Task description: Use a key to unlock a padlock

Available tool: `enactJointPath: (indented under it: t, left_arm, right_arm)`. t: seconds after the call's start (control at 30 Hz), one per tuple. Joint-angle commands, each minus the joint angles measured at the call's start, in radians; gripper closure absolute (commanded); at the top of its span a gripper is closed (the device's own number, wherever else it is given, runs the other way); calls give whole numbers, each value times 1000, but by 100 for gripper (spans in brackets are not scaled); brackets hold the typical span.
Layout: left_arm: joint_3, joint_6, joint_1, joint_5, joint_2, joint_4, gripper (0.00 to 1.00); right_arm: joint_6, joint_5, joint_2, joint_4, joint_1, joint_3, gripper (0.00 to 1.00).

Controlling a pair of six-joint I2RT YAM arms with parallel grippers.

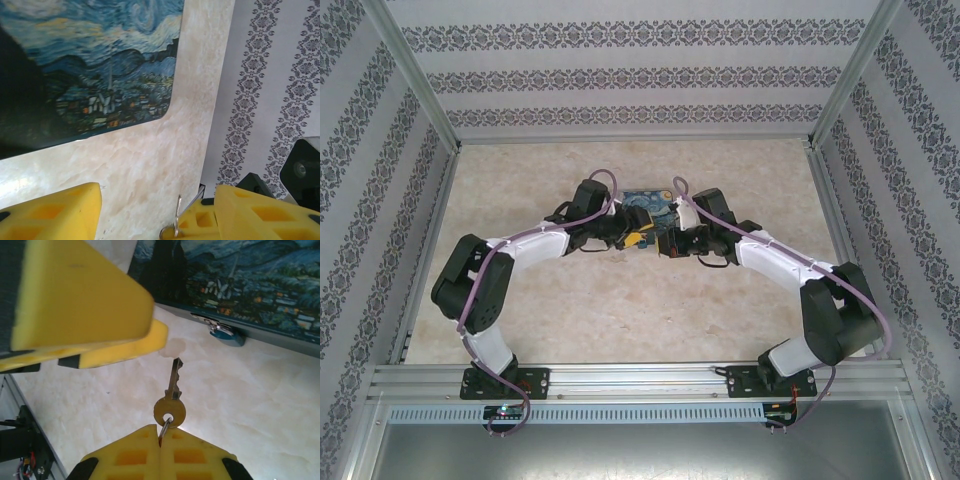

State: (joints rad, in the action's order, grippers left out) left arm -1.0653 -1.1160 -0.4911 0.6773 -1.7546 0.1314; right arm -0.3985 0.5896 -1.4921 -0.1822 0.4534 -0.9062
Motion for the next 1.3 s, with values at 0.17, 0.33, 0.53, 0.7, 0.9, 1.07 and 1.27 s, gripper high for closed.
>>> enactJointPath:
  t: [0.17, 0.33, 0.53, 0.7, 0.9, 1.07, 1.27]
  left_arm:
    - [-57, -18, -38, -2, -42, 63, 44]
    - [-59, -20, -43, -1, -52, 69, 51]
    - [-55, -18, -44, -4, -60, 74, 61]
    - [-57, -6, -44, -7, -63, 65, 70]
    - [-58, 3, -44, -10, -65, 56, 83]
    - [-59, 5, -44, -8, -65, 56, 89]
    - [-61, 19, -45, -7, -64, 56, 100]
  right_arm:
    - [-27, 69, 30, 55, -10, 26, 100]
    - [-34, 70, 33, 60, -12, 29, 100]
    - [-38, 72, 36, 65, -16, 35, 100]
    - [-41, 73, 37, 66, -19, 35, 100]
    - [-40, 73, 36, 63, -19, 35, 100]
    - [-45, 67, 36, 66, -19, 35, 100]
    - [-54, 54, 45, 65, -25, 33, 88]
